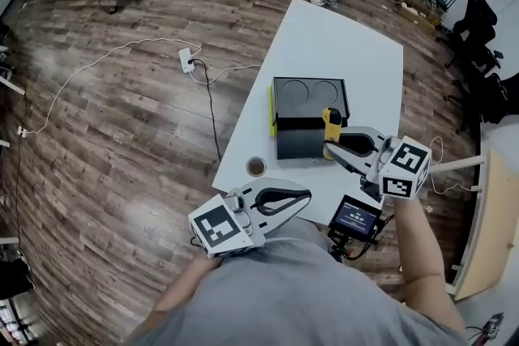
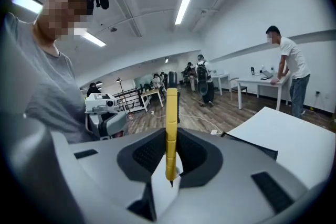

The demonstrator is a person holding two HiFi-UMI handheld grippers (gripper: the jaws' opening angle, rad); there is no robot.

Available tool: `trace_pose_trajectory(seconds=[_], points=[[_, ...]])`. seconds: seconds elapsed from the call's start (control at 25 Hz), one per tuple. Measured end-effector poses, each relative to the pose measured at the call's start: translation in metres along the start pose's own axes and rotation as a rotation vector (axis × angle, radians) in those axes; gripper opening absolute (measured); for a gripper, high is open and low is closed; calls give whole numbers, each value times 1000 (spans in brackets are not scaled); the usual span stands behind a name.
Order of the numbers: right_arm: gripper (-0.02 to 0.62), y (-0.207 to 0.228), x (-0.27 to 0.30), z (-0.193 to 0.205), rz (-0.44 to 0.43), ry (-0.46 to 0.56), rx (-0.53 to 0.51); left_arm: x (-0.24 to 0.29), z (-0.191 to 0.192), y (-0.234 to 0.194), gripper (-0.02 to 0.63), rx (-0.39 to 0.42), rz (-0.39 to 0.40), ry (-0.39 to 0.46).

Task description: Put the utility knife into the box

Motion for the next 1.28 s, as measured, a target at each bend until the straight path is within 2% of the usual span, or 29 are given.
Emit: trace_pose_trajectory(seconds=[0.16, 0.32, 0.48, 0.64, 0.92, 1.04, 1.28], points=[[74, 5, 10, 18, -62, -109, 2, -1, 9, -4, 18, -8, -8, -27], [74, 17, 12, 36, -84, -195, 30, 0, 17, -4, 18, 0, 11, -53], [74, 25, 11, 53, -89, -239, 54, 7, 18, 1, 18, -24, 19, -79], [74, 33, 13, 68, -95, -291, 58, 10, 25, 4, 18, -6, 36, -83], [74, 58, 15, 91, -83, -443, 9, 15, 25, -2, 18, -2, 20, -81], [74, 66, 17, 104, -82, -493, -2, 15, 31, -3, 18, 26, 15, -68], [74, 83, 23, 130, -98, -609, -10, 15, 32, -8, 18, 14, -6, -66]])
Point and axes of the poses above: the fingertips, and each gripper's own axes: x forward along the fingers, y to its right, z out of its underside, the point moved 1 cm from there along -x, backward along the fingers, and after that the axes turned 15 degrees about -z, right-handed, at the moved point
